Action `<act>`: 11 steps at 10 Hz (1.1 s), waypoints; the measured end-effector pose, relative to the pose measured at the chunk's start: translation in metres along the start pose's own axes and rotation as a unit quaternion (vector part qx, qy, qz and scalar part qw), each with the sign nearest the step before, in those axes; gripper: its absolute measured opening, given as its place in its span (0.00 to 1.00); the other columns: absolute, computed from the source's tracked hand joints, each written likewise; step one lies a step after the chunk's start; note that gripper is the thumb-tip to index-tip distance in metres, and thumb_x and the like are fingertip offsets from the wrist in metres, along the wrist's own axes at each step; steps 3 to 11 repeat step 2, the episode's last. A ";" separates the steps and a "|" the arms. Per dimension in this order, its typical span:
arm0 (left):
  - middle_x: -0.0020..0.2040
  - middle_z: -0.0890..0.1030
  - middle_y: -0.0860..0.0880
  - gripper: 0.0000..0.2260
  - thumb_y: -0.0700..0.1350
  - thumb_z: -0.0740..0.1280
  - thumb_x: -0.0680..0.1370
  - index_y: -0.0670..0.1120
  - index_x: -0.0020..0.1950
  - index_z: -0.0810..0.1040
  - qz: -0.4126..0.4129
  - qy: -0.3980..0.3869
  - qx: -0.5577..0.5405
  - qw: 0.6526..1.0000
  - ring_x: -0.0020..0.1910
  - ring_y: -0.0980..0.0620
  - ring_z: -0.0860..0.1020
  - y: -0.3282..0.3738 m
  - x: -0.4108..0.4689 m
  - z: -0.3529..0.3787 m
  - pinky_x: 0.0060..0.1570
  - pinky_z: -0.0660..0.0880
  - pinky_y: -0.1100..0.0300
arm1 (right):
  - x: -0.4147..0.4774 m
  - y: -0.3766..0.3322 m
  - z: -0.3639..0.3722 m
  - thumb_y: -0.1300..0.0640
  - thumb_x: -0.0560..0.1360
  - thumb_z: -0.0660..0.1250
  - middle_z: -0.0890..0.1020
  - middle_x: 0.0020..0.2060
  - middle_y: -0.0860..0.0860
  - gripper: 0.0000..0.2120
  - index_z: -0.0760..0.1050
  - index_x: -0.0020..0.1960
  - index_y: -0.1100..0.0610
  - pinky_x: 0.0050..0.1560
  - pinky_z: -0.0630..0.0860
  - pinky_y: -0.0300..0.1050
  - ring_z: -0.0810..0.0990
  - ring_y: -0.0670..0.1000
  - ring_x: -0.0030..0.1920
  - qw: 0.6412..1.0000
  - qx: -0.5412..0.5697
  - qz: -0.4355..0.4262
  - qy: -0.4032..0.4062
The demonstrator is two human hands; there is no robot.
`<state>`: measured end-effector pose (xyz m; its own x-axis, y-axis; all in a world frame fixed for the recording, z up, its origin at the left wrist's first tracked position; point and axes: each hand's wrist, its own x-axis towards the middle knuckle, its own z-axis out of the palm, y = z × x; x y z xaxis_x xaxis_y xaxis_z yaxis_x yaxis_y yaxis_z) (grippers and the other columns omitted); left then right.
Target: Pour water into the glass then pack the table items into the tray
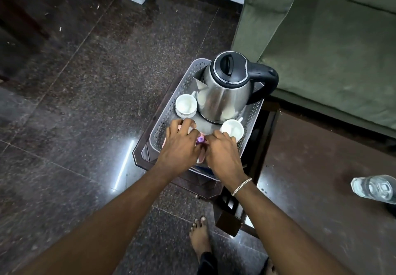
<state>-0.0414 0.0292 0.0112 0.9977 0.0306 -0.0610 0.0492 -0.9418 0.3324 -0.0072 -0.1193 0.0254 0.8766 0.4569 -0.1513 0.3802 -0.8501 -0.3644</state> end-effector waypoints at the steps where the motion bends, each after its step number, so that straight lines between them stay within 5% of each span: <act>1: 0.65 0.73 0.46 0.20 0.56 0.69 0.77 0.47 0.65 0.78 0.006 0.012 -0.018 1.000 0.64 0.44 0.66 0.006 -0.004 -0.006 0.61 0.70 0.43 | -0.006 0.004 -0.006 0.59 0.74 0.68 0.78 0.50 0.54 0.11 0.81 0.56 0.57 0.53 0.71 0.55 0.76 0.60 0.51 1.000 0.013 -0.002 0.005; 2: 0.66 0.73 0.44 0.26 0.56 0.69 0.76 0.46 0.72 0.74 0.023 0.027 -0.025 0.999 0.64 0.43 0.68 0.009 -0.007 -0.005 0.62 0.71 0.43 | -0.015 0.013 -0.008 0.57 0.78 0.67 0.77 0.54 0.56 0.14 0.78 0.62 0.59 0.56 0.74 0.59 0.76 0.60 0.52 0.998 0.029 -0.005 0.052; 11: 0.66 0.73 0.44 0.26 0.56 0.69 0.76 0.46 0.72 0.74 0.023 0.027 -0.025 0.999 0.64 0.43 0.68 0.009 -0.007 -0.005 0.62 0.71 0.43 | -0.015 0.013 -0.008 0.57 0.78 0.67 0.77 0.54 0.56 0.14 0.78 0.62 0.59 0.56 0.74 0.59 0.76 0.60 0.52 0.998 0.029 -0.005 0.052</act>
